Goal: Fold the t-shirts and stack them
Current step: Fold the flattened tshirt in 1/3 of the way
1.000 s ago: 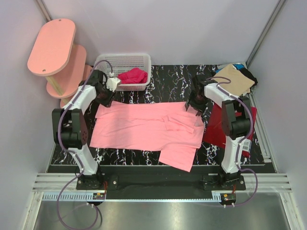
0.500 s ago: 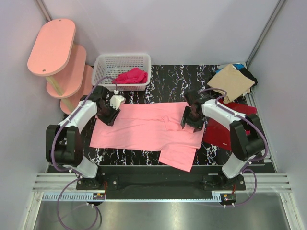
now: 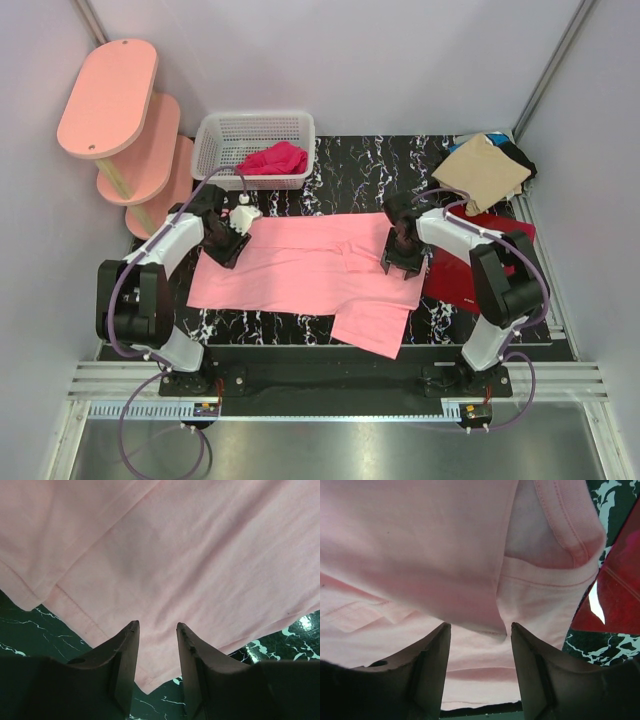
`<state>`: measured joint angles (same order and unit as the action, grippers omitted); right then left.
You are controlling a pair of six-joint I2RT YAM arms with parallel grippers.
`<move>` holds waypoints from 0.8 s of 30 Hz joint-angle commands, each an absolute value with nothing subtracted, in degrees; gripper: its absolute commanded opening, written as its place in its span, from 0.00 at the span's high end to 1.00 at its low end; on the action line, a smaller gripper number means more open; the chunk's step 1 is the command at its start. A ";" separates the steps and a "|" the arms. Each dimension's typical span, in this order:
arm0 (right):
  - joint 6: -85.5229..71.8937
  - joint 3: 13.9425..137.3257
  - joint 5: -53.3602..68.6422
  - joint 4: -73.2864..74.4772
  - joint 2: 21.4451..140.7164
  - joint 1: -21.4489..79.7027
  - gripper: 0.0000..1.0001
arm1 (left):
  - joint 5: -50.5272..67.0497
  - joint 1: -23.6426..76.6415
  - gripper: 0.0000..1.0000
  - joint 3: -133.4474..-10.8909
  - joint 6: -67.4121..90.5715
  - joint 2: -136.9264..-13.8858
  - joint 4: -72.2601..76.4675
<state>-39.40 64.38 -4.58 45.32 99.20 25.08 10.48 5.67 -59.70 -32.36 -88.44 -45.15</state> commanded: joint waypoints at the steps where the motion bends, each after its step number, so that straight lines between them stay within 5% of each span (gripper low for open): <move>1: -39.82 66.09 -7.91 43.59 100.98 24.96 0.43 | 9.40 5.80 0.59 -58.80 -33.66 -85.70 -43.51; 13: -39.46 66.53 -8.00 43.86 98.71 24.96 0.82 | 5.10 5.80 0.60 -54.94 -35.77 -88.50 -39.04; 24: -40.08 64.25 -5.28 47.10 91.68 24.96 0.91 | 1.94 5.71 0.61 -51.42 -36.91 -90.44 -35.42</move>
